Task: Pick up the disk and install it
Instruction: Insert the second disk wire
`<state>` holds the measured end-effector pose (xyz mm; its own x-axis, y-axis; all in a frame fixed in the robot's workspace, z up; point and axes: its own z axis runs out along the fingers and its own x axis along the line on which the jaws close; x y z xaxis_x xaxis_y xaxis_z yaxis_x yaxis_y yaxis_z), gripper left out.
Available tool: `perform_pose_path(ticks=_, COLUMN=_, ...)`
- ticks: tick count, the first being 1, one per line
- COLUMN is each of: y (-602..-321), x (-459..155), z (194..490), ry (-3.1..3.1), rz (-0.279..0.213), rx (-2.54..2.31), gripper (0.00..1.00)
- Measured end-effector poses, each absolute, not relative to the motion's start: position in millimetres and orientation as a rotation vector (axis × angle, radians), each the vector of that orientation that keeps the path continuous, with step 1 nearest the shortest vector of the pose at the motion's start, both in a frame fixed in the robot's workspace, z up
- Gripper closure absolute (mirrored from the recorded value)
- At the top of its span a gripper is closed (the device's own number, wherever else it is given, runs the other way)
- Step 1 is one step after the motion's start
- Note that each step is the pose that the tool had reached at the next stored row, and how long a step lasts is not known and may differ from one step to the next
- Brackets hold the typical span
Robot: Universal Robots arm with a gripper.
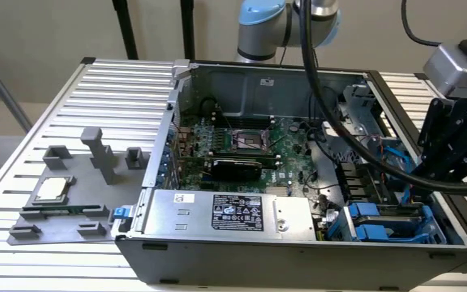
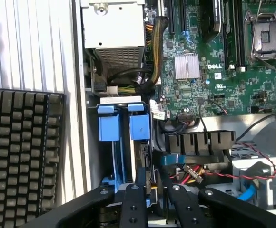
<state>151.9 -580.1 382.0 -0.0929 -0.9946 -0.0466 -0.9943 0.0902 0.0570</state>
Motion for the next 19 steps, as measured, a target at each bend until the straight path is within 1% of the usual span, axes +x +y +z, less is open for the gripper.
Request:
perform_pose_path(ticks=3, y=-580, x=152, z=390, ry=-2.317, rz=-0.116, rx=2.113, gripper=0.00)
perform_pose_path(ticks=7, y=-577, x=151, z=390, ry=-2.314, rz=-0.108, rx=2.110, gripper=0.00)
perform_pose_path(ticks=19, y=-565, x=145, z=380, ry=-2.284, rz=-0.030, rx=2.079, gripper=0.00)
